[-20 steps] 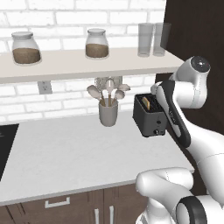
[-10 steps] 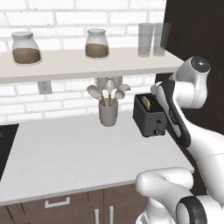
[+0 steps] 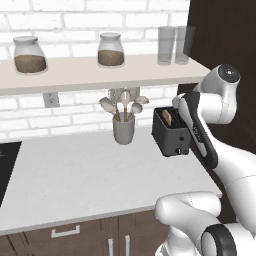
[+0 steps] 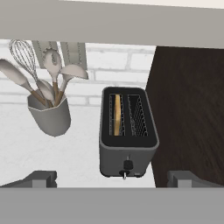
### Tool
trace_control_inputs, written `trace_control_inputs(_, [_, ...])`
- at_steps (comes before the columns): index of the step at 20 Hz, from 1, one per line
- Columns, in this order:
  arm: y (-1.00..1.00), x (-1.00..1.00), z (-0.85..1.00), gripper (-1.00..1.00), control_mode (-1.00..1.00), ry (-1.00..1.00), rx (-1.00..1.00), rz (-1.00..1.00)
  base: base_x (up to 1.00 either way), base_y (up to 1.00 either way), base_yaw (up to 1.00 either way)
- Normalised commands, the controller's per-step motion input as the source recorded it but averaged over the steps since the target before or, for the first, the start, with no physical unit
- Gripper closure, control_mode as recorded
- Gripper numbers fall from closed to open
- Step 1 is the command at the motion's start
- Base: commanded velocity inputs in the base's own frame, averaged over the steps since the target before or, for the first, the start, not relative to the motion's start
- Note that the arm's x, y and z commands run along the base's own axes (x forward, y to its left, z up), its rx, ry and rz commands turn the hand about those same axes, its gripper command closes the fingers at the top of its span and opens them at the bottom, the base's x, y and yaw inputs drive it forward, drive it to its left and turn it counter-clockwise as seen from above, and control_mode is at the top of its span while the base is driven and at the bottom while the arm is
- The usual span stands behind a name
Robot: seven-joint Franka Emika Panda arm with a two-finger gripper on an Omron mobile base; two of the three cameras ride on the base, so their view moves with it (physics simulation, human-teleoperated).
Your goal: Start the toaster. Once the lever pops up, take the bread to the plate on the dining counter.
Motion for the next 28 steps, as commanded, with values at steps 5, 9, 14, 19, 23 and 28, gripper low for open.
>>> trace_control_inputs(5, [0.00,0.00,0.00,-1.00,-1.00,0.00,0.00,0.00,0.00,0.00,0.00])
trace_control_inputs(9, [0.00,0.00,0.00,-1.00,-1.00,0.00,0.00,0.00,0.00,0.00,0.00])
trace_control_inputs(14, [0.00,0.00,0.00,-1.00,-1.00,0.00,0.00,0.00,0.00,0.00,0.00])
trace_control_inputs(19, [0.00,0.00,0.00,-1.00,-1.00,0.00,0.00,0.00,0.00,0.00,0.00])
trace_control_inputs(23, [0.00,0.00,0.00,-1.00,-1.00,0.00,0.00,0.00,0.00,0.00,0.00])
trace_control_inputs(28, [0.00,0.00,0.00,-1.00,-1.00,0.00,0.00,0.00,0.00,0.00,0.00])
